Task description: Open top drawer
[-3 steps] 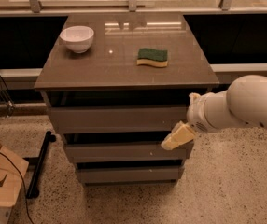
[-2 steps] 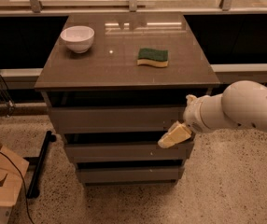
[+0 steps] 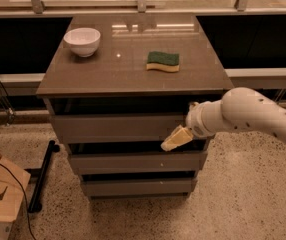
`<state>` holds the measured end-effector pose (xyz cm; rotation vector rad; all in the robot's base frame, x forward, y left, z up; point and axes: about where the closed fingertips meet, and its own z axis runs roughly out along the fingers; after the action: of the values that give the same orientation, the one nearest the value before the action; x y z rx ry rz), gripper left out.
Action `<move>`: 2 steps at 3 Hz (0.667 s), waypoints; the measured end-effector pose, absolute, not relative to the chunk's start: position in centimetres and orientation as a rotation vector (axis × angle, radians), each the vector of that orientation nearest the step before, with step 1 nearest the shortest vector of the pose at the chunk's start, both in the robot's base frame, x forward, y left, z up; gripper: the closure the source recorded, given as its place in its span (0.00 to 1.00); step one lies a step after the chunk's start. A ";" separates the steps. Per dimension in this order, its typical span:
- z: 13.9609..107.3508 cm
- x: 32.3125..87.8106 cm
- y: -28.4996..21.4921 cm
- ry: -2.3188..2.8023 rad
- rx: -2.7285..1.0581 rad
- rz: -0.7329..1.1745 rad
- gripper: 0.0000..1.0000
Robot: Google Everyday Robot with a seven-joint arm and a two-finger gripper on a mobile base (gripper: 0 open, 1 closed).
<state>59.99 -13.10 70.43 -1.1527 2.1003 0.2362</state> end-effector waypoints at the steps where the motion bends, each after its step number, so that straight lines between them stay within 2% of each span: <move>1: 67.4 62.9 -12.6 2.107 -1.161 0.300 0.00; 2: 65.0 64.3 -13.1 2.140 -1.153 0.353 0.18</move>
Offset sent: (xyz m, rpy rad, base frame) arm 0.0652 -0.0149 -0.0973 0.0869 0.1672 0.0160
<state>64.32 -13.09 64.99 -1.1531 2.1397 0.3530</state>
